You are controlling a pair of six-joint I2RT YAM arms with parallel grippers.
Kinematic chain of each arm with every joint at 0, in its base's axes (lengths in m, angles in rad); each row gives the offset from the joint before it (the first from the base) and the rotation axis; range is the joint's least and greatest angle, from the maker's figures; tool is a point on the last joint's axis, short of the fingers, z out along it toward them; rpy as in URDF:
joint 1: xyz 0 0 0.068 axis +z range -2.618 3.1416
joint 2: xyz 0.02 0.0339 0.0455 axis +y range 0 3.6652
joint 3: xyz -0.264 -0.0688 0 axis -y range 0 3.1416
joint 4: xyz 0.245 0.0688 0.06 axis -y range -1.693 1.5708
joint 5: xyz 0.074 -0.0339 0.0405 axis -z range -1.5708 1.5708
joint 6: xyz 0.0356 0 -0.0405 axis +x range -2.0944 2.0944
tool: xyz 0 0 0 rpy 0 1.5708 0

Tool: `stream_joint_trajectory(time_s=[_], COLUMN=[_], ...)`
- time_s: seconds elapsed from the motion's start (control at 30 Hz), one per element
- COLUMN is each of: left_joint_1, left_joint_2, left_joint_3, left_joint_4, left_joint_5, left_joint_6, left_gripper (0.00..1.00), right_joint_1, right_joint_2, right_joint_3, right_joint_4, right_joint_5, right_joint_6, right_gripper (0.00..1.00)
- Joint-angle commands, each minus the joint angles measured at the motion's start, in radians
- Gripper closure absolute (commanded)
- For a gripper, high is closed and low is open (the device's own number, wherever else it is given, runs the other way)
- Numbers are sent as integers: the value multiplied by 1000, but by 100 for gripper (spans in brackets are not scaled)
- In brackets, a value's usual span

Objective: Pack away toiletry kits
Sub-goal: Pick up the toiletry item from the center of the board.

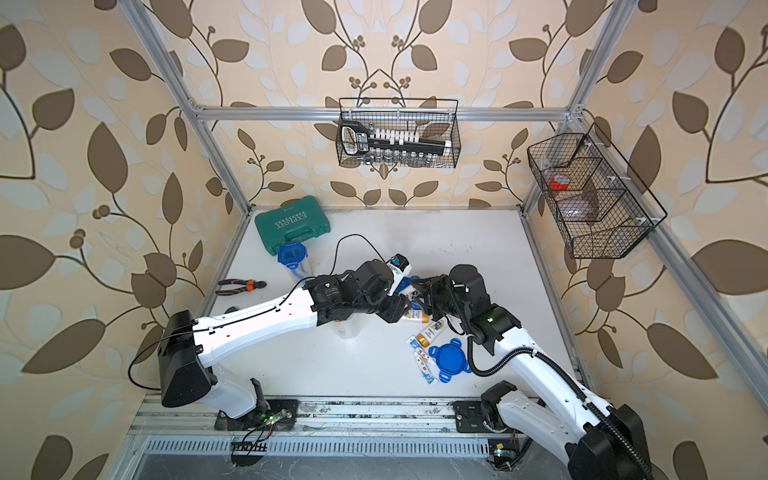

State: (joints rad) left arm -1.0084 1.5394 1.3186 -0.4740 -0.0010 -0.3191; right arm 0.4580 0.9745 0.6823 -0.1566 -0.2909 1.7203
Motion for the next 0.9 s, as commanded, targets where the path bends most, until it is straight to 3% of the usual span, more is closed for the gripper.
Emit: stream_joint_trajectory(time_s=[0.0,0.1,0.3,0.43,0.5,0.63,0.77,0.87], left_joint_1=[-2,-2,-2,-2,-2,-3,-1,1], left_joint_2=[-58,-69,-58,-72,-84,-91,-142,-179], left_joint_3=[4,4,8,13,28,117,175,193], left_joint_4=[24,32,29,1,-34,-226,-408,-505], left_joint_5=[6,3,24,9,-3,-76,-138,-157], left_joint_6=[0,7,7,14,15,14,-33,-70], left_gripper=[47,51,80,96,100,100,100,100], right_joint_1=[-2,-2,-1,-1,-2,-23,-52,-82], right_joint_2=[-8,-7,0,9,16,50,37,8], right_joint_3=[-12,-14,-6,8,22,79,96,75], right_joint_4=[-4,-8,-22,-29,-29,-36,-46,10], right_joint_5=[3,-1,-5,2,7,-16,-16,-37], right_joint_6=[-5,-9,-17,-34,-63,-225,-410,-514], right_gripper=[93,93,93,86,77,42,22,13])
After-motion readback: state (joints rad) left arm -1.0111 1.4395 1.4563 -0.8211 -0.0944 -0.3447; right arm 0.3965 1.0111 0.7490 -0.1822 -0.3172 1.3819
